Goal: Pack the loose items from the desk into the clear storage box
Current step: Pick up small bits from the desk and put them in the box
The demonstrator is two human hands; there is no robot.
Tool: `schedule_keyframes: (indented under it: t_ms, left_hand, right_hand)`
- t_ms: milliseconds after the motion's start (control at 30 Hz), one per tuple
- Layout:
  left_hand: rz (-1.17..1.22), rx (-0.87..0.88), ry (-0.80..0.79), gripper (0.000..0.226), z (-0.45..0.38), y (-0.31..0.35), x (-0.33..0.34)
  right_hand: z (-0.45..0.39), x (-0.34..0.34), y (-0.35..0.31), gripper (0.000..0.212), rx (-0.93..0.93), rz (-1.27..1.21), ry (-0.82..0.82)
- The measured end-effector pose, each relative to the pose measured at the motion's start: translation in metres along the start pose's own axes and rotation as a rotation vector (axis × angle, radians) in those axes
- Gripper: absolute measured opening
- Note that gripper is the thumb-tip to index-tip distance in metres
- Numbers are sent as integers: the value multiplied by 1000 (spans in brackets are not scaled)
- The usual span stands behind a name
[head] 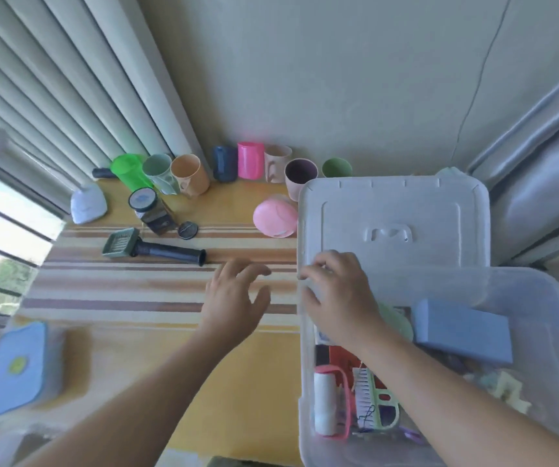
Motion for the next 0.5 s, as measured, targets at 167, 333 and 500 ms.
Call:
schedule_keyframes:
  t_ms: [167, 333, 500]
  left_hand:
    - [-121, -263, -172, 30, 19, -147, -28]
    - [-220, -404, -331, 43, 22, -273, -72]
    - [-277, -406, -457, 73, -6, -373, -99]
  right_hand:
    - [-61, 95, -90, 23, -122, 77, -155]
    - [-121, 214, -164, 31, -120, 255, -443]
    - [-154, 308, -179, 33, 72, 376, -608]
Point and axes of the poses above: each hand's wrist, its own z-axis away from the middle knuckle, its own x-axis out of the palm, y = z × x, the point moved 1 cm from there along -z, towards the middle knuckle, and after that the axes turned 13 degrees about x, right-handed, at the moved point
